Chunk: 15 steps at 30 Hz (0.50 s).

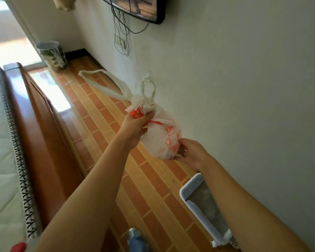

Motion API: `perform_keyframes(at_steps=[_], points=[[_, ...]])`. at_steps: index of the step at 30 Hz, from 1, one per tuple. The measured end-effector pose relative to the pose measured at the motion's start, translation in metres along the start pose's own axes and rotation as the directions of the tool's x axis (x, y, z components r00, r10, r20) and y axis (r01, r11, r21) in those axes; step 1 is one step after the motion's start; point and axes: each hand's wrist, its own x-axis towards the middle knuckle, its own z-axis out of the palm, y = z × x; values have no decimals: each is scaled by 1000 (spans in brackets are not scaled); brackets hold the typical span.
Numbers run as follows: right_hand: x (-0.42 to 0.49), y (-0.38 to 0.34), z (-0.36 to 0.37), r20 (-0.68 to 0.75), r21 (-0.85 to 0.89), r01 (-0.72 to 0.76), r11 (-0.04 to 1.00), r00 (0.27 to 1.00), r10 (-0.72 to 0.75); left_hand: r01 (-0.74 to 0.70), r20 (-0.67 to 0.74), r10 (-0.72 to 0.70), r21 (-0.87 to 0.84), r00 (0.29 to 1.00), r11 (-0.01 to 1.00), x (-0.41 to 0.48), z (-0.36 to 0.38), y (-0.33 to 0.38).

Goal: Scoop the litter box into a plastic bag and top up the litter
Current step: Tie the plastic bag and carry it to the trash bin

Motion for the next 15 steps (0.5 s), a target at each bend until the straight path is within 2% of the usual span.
perform_keyframes(at_steps=[4, 11, 15], points=[[34, -21, 52, 17, -105, 33, 994, 999, -32, -56, -111, 52, -32, 992, 998, 13, -51, 25], [97, -54, 138, 157, -244, 100, 965, 986, -63, -141, -217, 146, 39, 965, 989, 33, -142, 72], [124, -65, 180, 231, -334, 138, 933, 971, -61, -168, -344, 164, 19, 925, 986, 43, -183, 90]])
